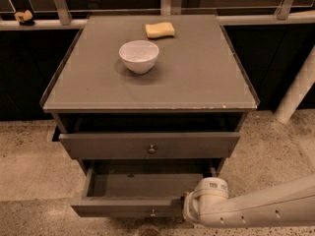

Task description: Open middle drawer

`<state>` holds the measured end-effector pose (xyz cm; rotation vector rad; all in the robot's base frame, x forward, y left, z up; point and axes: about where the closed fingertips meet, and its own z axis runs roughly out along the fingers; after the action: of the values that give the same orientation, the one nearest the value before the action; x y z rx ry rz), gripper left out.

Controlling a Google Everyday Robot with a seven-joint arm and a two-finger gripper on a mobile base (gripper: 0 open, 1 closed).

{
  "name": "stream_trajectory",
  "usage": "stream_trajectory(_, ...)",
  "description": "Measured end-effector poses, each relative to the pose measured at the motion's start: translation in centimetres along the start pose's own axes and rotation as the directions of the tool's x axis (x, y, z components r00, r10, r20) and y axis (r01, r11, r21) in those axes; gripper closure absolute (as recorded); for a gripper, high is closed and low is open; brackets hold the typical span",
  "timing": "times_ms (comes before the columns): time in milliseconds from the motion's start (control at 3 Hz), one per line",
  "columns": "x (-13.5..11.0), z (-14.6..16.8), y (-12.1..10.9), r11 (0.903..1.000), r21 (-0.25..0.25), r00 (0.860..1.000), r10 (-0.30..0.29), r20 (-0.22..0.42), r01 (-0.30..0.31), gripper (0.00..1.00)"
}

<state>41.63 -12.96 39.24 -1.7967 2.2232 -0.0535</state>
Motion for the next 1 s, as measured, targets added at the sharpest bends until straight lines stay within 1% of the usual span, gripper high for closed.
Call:
stream_trajectory(333, -0.04, -0.14, 0.01, 1.0, 0.0, 1.0, 0.0, 0.0, 0.0, 1.0)
stream_trajectory(667, 0.08, -0.26, 0.72, 0.9999, -0.014, 1.0, 0.003, -0.008, -0.003, 1.0)
stream_trajectory(1000, 0.08, -0.27, 0.72, 0.9999, -0.014, 1.0, 0.003, -0.008, -0.003, 1.0)
